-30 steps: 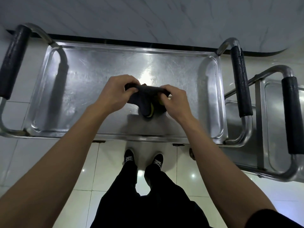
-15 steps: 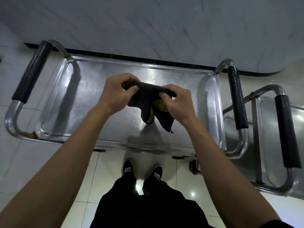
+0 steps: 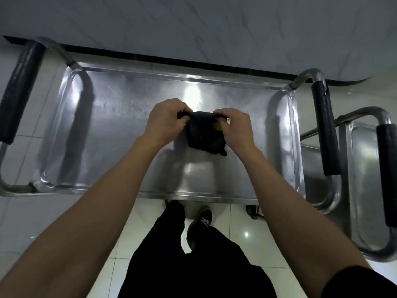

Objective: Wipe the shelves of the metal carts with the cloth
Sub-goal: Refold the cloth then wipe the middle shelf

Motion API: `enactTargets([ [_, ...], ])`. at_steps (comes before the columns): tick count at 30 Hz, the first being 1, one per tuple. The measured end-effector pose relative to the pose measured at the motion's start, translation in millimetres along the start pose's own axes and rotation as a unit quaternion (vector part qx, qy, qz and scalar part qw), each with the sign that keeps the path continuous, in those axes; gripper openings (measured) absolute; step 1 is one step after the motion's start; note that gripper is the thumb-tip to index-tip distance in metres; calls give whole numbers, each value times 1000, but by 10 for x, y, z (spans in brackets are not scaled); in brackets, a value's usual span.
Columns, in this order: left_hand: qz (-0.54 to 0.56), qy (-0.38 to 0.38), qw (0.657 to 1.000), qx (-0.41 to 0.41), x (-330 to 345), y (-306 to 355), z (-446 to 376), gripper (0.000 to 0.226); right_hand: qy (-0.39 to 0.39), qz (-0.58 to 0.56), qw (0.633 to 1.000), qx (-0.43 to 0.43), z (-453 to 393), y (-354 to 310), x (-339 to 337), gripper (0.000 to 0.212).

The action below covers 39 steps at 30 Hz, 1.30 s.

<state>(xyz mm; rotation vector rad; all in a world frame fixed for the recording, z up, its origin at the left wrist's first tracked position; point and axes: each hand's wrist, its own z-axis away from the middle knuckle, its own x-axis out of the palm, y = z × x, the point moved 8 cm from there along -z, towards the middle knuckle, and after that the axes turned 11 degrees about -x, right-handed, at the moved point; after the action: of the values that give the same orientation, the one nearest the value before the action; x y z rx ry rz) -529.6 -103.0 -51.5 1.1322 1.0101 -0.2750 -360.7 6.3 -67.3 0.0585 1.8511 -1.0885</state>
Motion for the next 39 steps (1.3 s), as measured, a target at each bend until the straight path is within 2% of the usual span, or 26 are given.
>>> enactTargets([
  [2,-14,-4,1000,14,165,-84,26,13,-20,27,999,-10,21,57,108,25],
  [6,-57,-60,995,58,603,-234,210,14,-79,105,990,-55,291,192,330,25],
  [10,-105,-114,986,60,937,-427,346,20,-181,141,973,-20,644,372,613,30],
  [12,-97,-76,990,69,917,-440,322,21,-149,132,980,-10,712,383,613,30],
  [15,-77,-10,995,64,779,-401,102,26,-57,116,992,8,618,363,511,30],
  [16,-86,-19,995,52,782,-403,-4,37,-49,115,992,18,552,371,507,33],
  [19,-130,-129,983,8,950,-438,-261,70,-86,124,988,37,345,409,609,45],
  [21,-153,-187,970,-12,1070,-456,-362,76,-127,144,980,42,278,433,706,47],
  [23,-182,-202,962,-10,1120,-458,-429,68,-135,155,978,46,282,426,753,47],
  [28,-194,-167,967,7,1072,-409,-464,35,-45,155,986,42,415,205,744,44],
  [33,-145,-180,972,-43,1007,-407,-353,27,-10,45,993,108,528,85,777,41],
  [36,-94,-115,987,-64,881,-375,-210,25,4,-68,979,190,579,108,782,42],
  [39,-60,-42,995,-62,742,-248,7,23,48,-211,943,253,634,89,753,46],
])
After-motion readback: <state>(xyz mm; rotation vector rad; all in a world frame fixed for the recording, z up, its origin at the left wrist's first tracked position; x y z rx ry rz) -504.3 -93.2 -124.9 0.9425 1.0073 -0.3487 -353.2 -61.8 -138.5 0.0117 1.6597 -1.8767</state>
